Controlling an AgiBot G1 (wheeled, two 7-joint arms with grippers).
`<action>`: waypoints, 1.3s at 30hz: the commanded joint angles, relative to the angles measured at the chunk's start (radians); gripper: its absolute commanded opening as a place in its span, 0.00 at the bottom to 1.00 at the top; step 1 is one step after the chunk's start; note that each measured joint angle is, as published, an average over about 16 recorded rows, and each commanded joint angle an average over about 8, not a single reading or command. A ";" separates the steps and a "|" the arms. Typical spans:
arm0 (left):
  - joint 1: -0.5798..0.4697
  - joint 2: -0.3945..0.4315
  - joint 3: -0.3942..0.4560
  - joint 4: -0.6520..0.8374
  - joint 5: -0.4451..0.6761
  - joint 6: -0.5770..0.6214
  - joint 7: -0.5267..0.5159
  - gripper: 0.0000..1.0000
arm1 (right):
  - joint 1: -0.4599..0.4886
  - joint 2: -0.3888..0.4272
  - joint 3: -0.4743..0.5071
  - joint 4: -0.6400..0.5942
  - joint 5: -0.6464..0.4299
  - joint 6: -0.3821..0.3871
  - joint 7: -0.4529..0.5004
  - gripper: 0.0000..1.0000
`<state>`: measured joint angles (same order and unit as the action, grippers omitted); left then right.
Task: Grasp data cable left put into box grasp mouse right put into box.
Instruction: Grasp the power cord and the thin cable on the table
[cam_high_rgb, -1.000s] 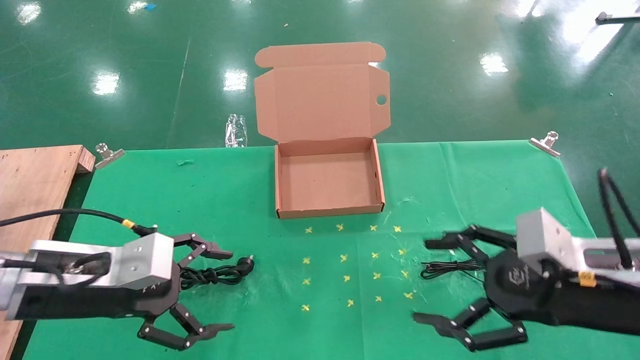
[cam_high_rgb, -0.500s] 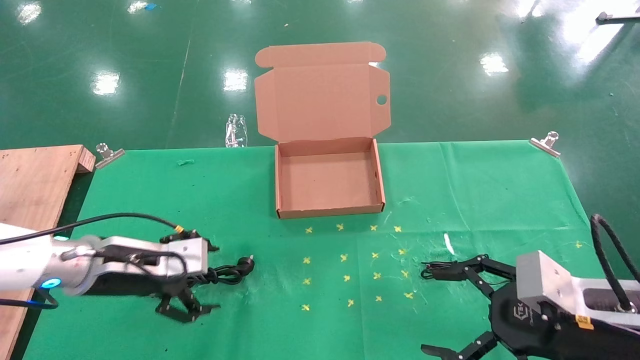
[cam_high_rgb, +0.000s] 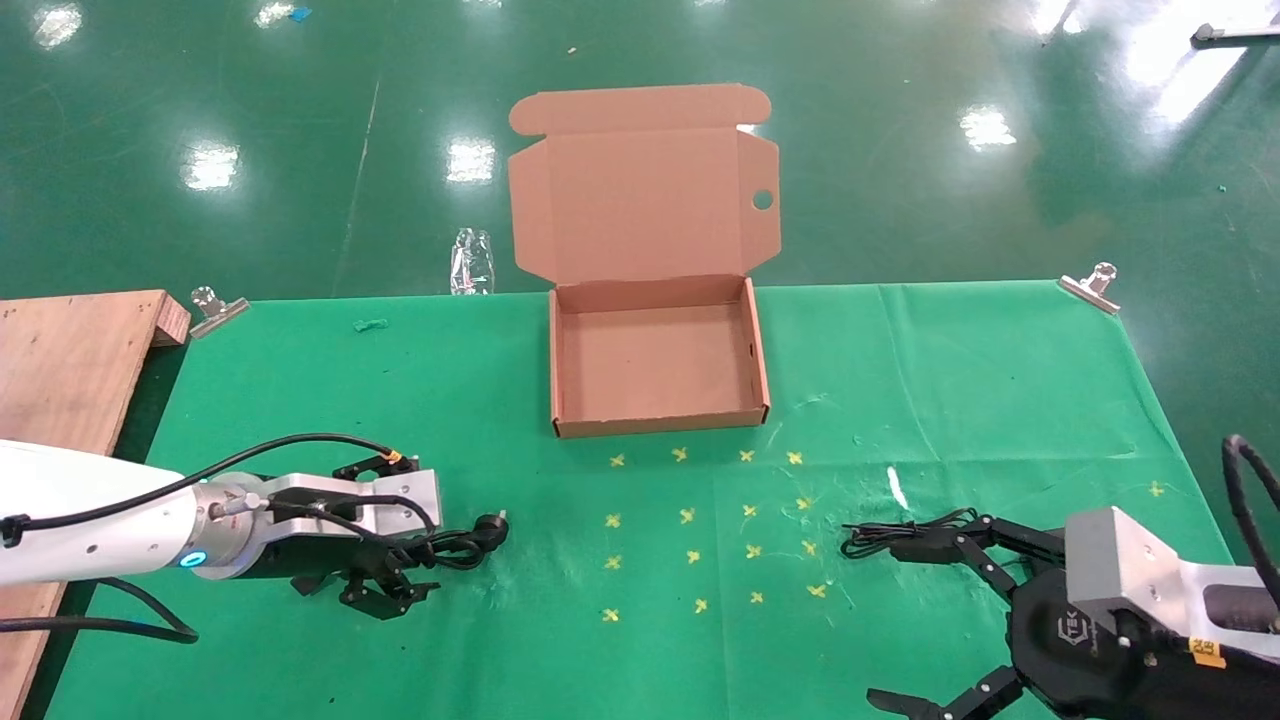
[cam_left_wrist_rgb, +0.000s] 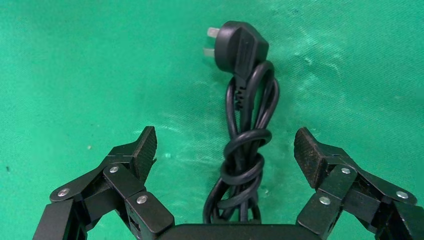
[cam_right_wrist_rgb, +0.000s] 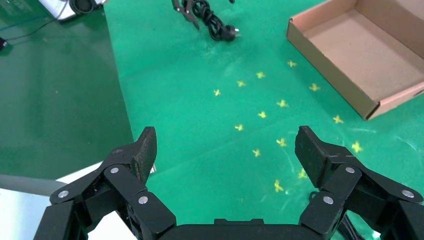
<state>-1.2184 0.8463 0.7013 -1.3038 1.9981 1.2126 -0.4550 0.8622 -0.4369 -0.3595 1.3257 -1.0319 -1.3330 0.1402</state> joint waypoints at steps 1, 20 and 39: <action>0.001 0.005 0.004 0.001 0.015 -0.002 -0.008 1.00 | -0.004 0.002 -0.001 0.003 -0.003 0.004 0.001 1.00; 0.001 0.010 0.010 -0.001 0.027 -0.001 -0.016 1.00 | 0.223 -0.172 -0.184 -0.118 -0.656 0.137 0.038 1.00; 0.001 0.010 0.010 -0.001 0.028 -0.001 -0.016 0.36 | 0.458 -0.457 -0.236 -0.630 -0.741 0.183 -0.204 0.61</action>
<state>-1.2169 0.8561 0.7110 -1.3049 2.0259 1.2114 -0.4709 1.3120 -0.8867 -0.5952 0.7147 -1.7721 -1.1501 -0.0546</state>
